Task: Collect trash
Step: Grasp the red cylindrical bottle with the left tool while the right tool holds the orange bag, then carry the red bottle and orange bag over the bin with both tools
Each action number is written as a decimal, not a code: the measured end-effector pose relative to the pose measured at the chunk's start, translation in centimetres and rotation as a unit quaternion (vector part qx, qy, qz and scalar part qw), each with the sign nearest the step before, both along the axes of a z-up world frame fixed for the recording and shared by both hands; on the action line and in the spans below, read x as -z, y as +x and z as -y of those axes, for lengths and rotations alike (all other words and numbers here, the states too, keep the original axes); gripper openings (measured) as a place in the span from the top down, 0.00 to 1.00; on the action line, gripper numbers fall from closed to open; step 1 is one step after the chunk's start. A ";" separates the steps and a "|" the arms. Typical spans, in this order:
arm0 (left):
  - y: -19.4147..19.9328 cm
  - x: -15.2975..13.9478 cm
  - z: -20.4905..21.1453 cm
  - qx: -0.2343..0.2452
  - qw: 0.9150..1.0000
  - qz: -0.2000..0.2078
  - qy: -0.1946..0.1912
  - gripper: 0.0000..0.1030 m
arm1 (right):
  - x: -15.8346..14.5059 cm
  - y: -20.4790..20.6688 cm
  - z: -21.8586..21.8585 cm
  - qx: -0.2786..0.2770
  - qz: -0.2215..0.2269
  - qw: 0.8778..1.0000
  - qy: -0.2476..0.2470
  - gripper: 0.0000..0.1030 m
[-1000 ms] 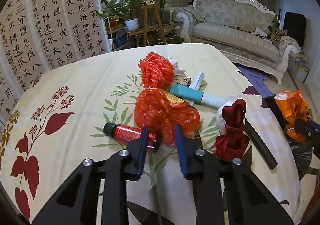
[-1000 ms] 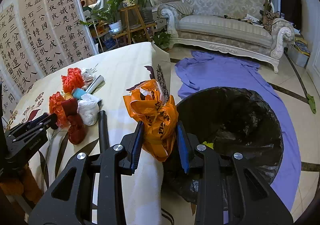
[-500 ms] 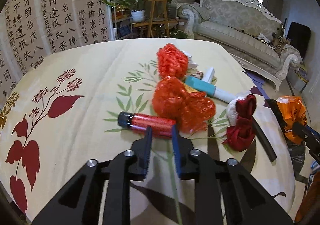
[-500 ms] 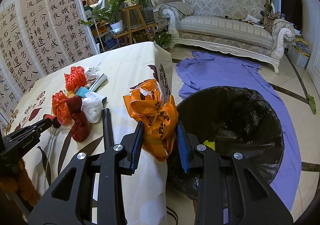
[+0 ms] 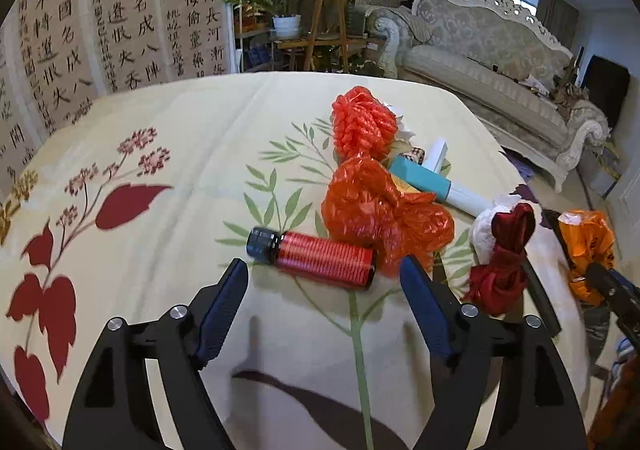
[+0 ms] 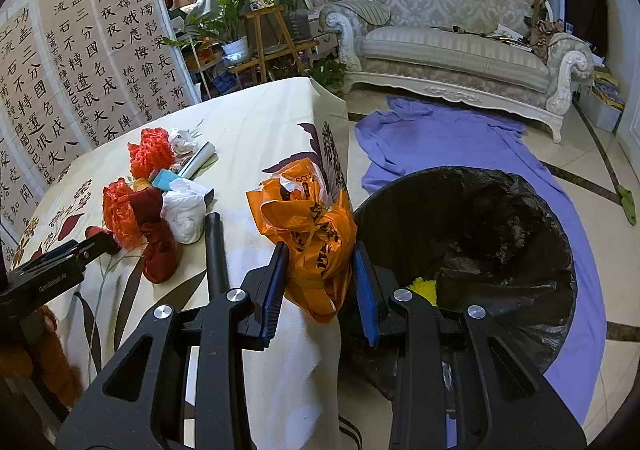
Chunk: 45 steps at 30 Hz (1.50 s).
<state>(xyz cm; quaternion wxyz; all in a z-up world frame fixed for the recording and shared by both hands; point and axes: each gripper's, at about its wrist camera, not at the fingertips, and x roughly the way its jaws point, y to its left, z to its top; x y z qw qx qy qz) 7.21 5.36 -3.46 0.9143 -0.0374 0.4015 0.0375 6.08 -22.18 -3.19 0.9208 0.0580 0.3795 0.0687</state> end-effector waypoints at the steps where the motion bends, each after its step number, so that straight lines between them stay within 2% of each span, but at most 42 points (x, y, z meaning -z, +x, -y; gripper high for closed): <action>1: 0.2 0.1 0.1 0.003 1.000 -0.002 0.007 0.25 | 0.0 0.2 0.1 0.000 -0.001 1.000 0.000 0.69; 4: 0.7 0.5 0.1 0.003 1.000 -0.014 0.008 0.25 | 0.1 0.3 0.1 0.000 -0.002 1.000 0.001 0.69; 9: 0.5 0.7 -1.0 -0.001 1.000 -0.024 -0.016 0.25 | 0.1 0.3 0.1 0.000 -0.002 1.000 0.000 0.69; 13: 0.4 0.8 -1.2 0.008 1.000 -0.027 -0.012 0.25 | 0.1 0.3 0.1 0.000 -0.002 1.000 0.000 0.69; 15: 0.5 0.8 -1.2 0.010 0.999 -0.029 -0.015 0.29 | 0.0 0.2 0.1 0.001 -0.001 1.000 0.000 0.69; 17: 0.7 0.9 -1.1 0.015 0.999 -0.034 -0.018 0.42 | 0.0 0.2 0.1 0.000 -0.001 1.000 0.000 0.69; 19: 0.6 1.0 -1.0 0.020 0.999 -0.033 -0.014 0.47 | 0.0 0.3 0.1 0.000 -0.001 1.000 0.000 0.69; 29: -0.7 0.3 -0.9 0.024 1.000 -0.014 -0.007 0.48 | -0.1 0.1 0.3 0.004 0.003 1.000 -0.002 0.69; 34: -1.8 -1.3 -0.4 0.031 0.999 0.003 -0.018 0.48 | -0.4 -0.4 0.9 0.014 0.010 1.000 -0.002 0.69; 45: -2.9 -4.6 5.8 0.114 0.991 0.048 -0.040 0.48 | -1.2 -1.6 4.7 0.063 0.021 0.998 -0.010 0.69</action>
